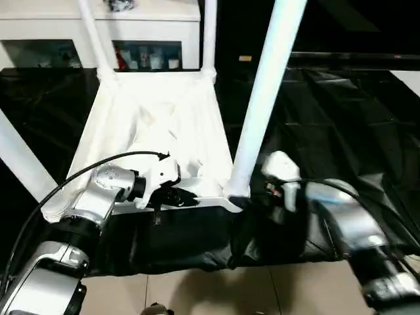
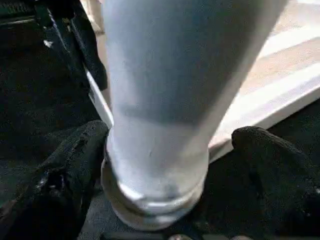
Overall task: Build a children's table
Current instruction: Rotate leg to tighten
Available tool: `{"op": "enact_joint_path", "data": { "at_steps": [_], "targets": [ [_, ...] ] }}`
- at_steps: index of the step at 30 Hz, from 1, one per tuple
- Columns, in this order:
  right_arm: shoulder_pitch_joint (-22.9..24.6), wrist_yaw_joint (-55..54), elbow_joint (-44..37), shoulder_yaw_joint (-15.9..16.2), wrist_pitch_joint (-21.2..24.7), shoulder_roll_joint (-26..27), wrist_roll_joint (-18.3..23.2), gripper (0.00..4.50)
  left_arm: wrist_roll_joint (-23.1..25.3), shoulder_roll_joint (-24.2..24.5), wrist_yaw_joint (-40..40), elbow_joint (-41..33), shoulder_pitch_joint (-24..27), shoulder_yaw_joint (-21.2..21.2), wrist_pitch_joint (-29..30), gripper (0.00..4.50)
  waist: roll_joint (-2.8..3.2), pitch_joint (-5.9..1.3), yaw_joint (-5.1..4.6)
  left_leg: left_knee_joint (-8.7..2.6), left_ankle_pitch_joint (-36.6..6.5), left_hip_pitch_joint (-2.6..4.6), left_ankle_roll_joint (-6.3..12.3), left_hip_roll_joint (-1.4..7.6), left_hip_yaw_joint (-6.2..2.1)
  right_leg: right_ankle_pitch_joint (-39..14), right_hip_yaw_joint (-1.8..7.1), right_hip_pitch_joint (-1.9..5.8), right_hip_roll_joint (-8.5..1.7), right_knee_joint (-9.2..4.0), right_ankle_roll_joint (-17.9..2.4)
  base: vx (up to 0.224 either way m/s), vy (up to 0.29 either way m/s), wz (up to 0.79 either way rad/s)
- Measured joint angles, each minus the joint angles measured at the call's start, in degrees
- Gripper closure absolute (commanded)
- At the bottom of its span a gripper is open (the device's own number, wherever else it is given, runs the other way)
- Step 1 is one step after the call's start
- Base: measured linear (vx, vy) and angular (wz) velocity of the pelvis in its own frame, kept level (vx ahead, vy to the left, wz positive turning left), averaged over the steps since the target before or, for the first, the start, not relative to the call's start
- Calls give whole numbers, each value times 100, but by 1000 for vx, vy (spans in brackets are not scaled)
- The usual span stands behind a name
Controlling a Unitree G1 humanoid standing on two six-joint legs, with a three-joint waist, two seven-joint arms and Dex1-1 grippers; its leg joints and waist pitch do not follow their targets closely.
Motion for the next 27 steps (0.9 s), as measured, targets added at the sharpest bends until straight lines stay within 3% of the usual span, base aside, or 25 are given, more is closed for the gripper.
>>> {"op": "enact_joint_path", "data": {
  "at_steps": [19, 27],
  "targets": [
    [-117, 47, 323, 14, -40, 257, 60, 171, -7, 23, -90, 42, -55, 46, 141, 450, 15, 5, -15, 0, 0, -2, 0, 1, 0, 0, -1, -1, 0, 0, 0, 0, 0, 0],
    [-113, -743, 466, -108, -48, 590, -36, 179, 11, -143, 414, -42, -21, 84, 447, 450, 39, -2, -60, -2, 1, 7, -1, 0, 0, 4, 1, 0, 1, 3, -4, 0, 0, 0]
  ]
}}
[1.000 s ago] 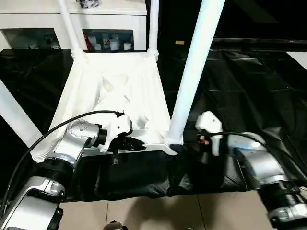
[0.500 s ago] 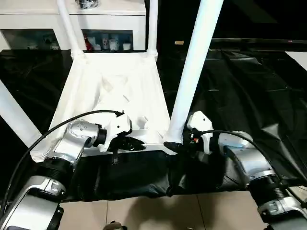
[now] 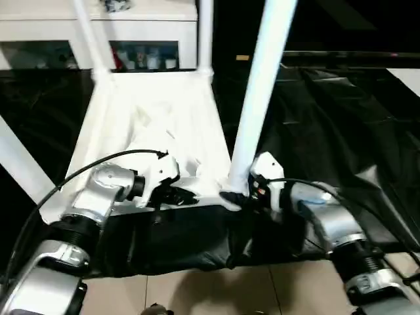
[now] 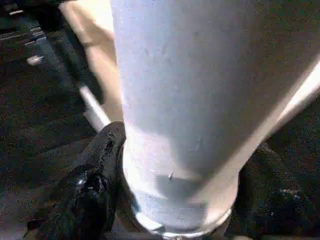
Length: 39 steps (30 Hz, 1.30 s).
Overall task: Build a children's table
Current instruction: Rotate leg to tighten
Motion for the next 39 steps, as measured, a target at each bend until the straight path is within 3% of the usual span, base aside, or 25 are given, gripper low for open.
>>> {"op": "enact_joint_path", "data": {
  "at_steps": [2, 9, 11, 15, 16, 20, 21, 25, 37, 38, 39],
  "targets": [
    [-2, -934, 197, -262, 2, 386, -155, 180, 145, -287, 571, -1, -20, 88, 182, 450, 14, -6, -19, 0, 1, 6, -2, -1, -1, 0, 1, 2, 0, 7, 0, 0, 0, 0],
    [-207, -2794, 570, -669, 136, 1043, -377, 180, 434, -927, 1619, -150, -42, 116, 709, 450, 85, -47, -96, -2, 1, 7, -2, -7, -2, -3, 4, 8, -2, -4, 5, 0, 0, 0],
    [-204, -2840, 576, -687, 104, 1063, -402, 111, 436, -945, 1646, -160, -42, 116, 731, 450, 96, -52, -99, -10, 1, 5, -1, -9, -3, -5, 3, 8, -3, -11, 8, 0, 0, 0],
    [-177, -2815, 576, -685, 0, 1088, -415, 90, 460, -930, 1634, -165, -29, 108, 637, 450, 103, -49, -102, -11, 1, 0, -1, -10, -4, -4, 2, 6, -3, -14, 8, 0, 0, 0],
    [-174, -2719, 575, -684, -25, 1059, -400, 66, 460, -892, 1609, -187, -8, 93, 579, 450, 103, -48, -108, -11, 1, -1, -1, -10, -4, -4, 2, 6, -3, -14, 8, 0, 0, 0],
    [-171, -1987, 515, -586, -165, 799, -274, 56, 449, -750, 1345, -297, 74, 69, 372, 450, 106, -46, -93, -21, 1, -7, -1, -8, -6, -6, -3, 2, -2, -18, 10, 0, 0, 0],
    [-171, -1851, 510, -577, -176, 753, -240, 26, 447, -721, 1284, -298, 78, 54, 334, 450, 106, -46, -84, -22, 1, -7, -1, -8, -6, -6, -4, 1, -2, -19, 11, 0, 0, 0],
    [-126, -740, 98, -359, -210, 293, 15, 7, 362, -453, 776, -304, 95, 9, 114, 450, 95, -39, -78, -20, 0, -12, 2, -7, -5, -6, -3, -1, -1, -23, 11, 0, 0, 0],
    [-122, 1685, -186, 242, 107, -708, 302, 7, -33, 103, -740, -100, 109, 10, -183, 450, 67, -23, 69, -17, -1, -20, 5, -3, -2, -7, -8, -3, -1, -28, 11, 0, 0, 0],
    [-126, 1786, -183, 247, 118, -743, 304, 34, -41, 140, -828, -71, 103, 9, -226, 450, 60, -19, 71, -16, -1, -20, 5, -3, -1, -6, -7, -3, -2, -27, 11, 0, 0, 0],
    [-138, 1839, -178, 249, 119, -745, 304, 34, -43, 159, -890, -43, 90, 6, -245, 450, 55, -17, 73, -15, -1, -20, 5, -3, -2, -6, -7, -3, -2, -26, 11, 0, 0, 0]
  ]
}}
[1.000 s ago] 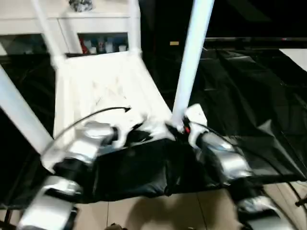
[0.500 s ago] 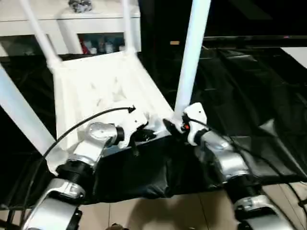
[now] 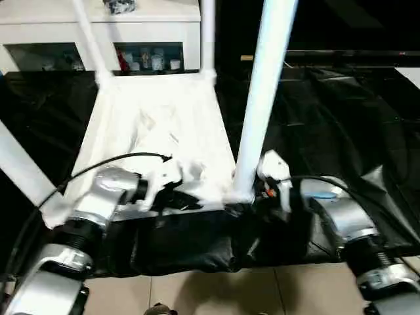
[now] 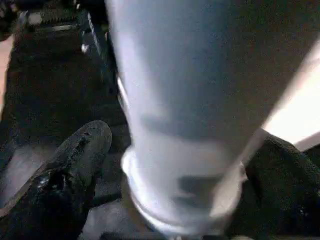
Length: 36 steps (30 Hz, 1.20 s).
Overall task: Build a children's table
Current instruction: Rotate leg to tighten
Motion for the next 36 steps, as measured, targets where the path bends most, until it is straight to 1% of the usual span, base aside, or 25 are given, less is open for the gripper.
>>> {"op": "enact_joint_path", "data": {
  "at_steps": [1, 2, 4, 7, 10, 11, 14, 17, 20, 24, 26, 28, 31, 33, 34, 36],
  "targets": [
    [-35, 70, 27, 15, 3, 0, -1, 34, -1, 8, -47, 48, -27, -7, -28, 450, -3, 2, 2, 2, 0, 0, 0, 0, 0, 0, 0, 0, 0, 1, 0, 0, 0, 0],
    [-78, 108, 30, 42, 3, 1, -2, 53, -1, 10, -78, 79, -41, -15, -59, 450, -4, 2, 6, 2, 0, 0, 0, 0, 0, 0, 0, 0, -1, 1, 0, 0, 0, 0],
    [-118, 206, 32, 88, -5, -14, -13, 53, 0, 12, -135, 154, -83, -34, -107, 450, -10, 1, 29, 2, 0, 0, 0, 0, 0, 0, 0, 0, -1, 1, 0, 0, 0, 0],
    [-121, 307, 37, 121, -5, -42, -14, 84, 0, 14, -194, 241, -145, -63, -178, 450, -15, 3, 60, 2, 0, -2, 0, 0, 0, 0, -1, 0, -1, 1, 0, 0, 0, 0],
    [-121, 331, 37, 141, 2, -46, -12, 97, 1, 12, -221, 286, -150, -64, -226, 450, -15, 3, 76, 2, 0, -1, 0, 1, 0, 0, -1, 0, -1, 1, 0, 0, 0, 0],
    [-121, 341, 37, 146, 12, -49, -9, 120, 2, 13, -228, 294, -152, -64, -234, 450, -15, 3, 83, 2, 0, -1, 0, 1, 0, 0, -1, 0, -1, 1, 0, 0, 0, 0],
    [-121, 350, 37, 147, 22, -48, -8, 132, 6, 11, -280, 353, -184, -64, -247, 450, -15, 3, 93, 3, 0, -1, 0, 1, 1, 0, -1, 0, -1, 2, 0, 0, 0, 0],
    [-120, 351, 37, 148, 29, -41, -8, 161, 7, 11, -309, 406, -207, -68, -275, 450, -16, 2, 99, 3, 0, -1, 0, 1, 1, 0, -1, 0, -1, 1, 0, 0, 0, 0],
    [-113, 333, 37, 148, 30, -27, -9, 172, 7, 10, -325, 453, -226, -73, -304, 450, -19, 2, 99, 2, 0, -1, 0, 2, 1, 0, -2, 0, -1, 2, 0, 0, 0, 0],
    [-62, 207, 37, 91, 34, 90, -4, 177, 7, -4, -279, 463, -226, -71, -294, 450, -20, 1, 90, 5, 1, 2, -1, 3, 1, 0, -1, 0, -1, 8, 0, 0, 0, 0],
    [-41, -67, 54, 48, 28, 195, -17, 178, 13, -30, -140, 463, -226, -41, -219, 450, -20, 1, 71, 7, 2, 6, -2, 3, 1, 1, -1, 0, -1, 16, -2, 0, 0, 0],
    [-22, -624, 170, -117, 9, 417, -72, 178, 46, -79, 219, 475, -235, 31, -81, 450, -20, 1, 31, 9, 2, 12, -4, 3, 0, 4, 0, 2, -1, 23, -5, 0, 0, 0],
    [-16, -2206, 436, -507, -5, 939, -282, 179, 226, -458, 1121, 480, -326, 146, 266, 450, -19, 1, -80, 10, 4, 15, -8, -1, -1, 17, 5, 1, -1, 18, -9, 0, 0, 0],
    [-16, -2852, 495, -659, 33, 1132, -336, 179, 297, -641, 1463, 403, -351, 137, 467, 450, -7, -6, -115, 6, 4, 22, -8, -3, -1, 19, 7, 4, -2, 13, -7, 0, 0, 0],
    [-20, -3345, 520, -788, 70, 1343, -411, 179, 347, -769, 1731, 344, -352, 149, 610, 450, 8, -14, -131, 3, 4, 21, -8, -3, -1, 17, 6, 3, -1, 13, -4, 0, 0, 0],
    [-26, -3800, 520, -877, 108, 1510, -465, 179, 410, -898, 1954, 259, -342, 148, 760, 450, 26, -21, -146, -5, 4, 21, -8, -3, -1, 11, 4, 3, -1, 10, 4, 0, 0, 0]
  ]
}}
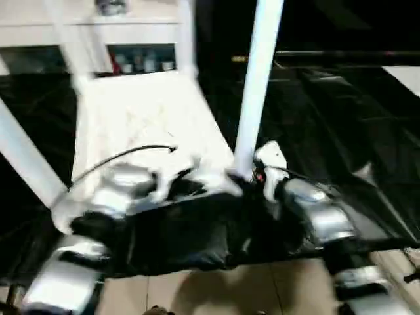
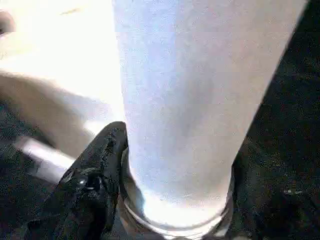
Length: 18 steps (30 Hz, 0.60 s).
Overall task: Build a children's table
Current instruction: Rotate leg to tighten
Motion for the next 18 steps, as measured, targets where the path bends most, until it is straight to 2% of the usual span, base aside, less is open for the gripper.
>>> {"op": "enact_joint_path", "data": {
  "at_steps": [2, 7, 9, 14, 18],
  "targets": [
    [16, -225, -7, -27, -27, 87, -40, 124, 41, -65, 131, -129, 59, 10, 83, 450, 16, -10, -20, -4, -1, -3, 0, 0, 0, -5, 0, 0, 0, -7, 8, 0, 0, 0],
    [97, -287, -27, -15, -218, 117, -153, 99, 70, -83, 145, -181, 93, 0, 8, 450, 37, -6, -40, -6, -3, -9, 4, -4, 0, -2, 0, 3, 0, -26, 6, 0, 0, 0],
    [95, -227, -27, -5, -257, 78, -161, 66, 70, -71, 109, -182, 116, -18, -114, 450, 56, -3, -35, -8, -4, -12, 6, -5, 0, 0, 0, 6, 0, -38, 7, 0, 0, 0],
    [89, 628, -73, 227, -388, -257, -34, 23, -47, 169, -388, -333, 255, -20, -387, 450, 80, 1, -31, -24, -6, -19, 9, -5, 0, 1, -5, 4, 0, -53, 7, 0, 0, 0],
    [146, 1648, -422, 454, -351, -622, 145, 7, -276, 442, -924, -341, 327, 0, -457, 450, 81, 2, -33, -23, -5, -21, 10, 0, 1, 1, -8, 1, 4, -52, 7, 0, 0, 0]
  ]
}}
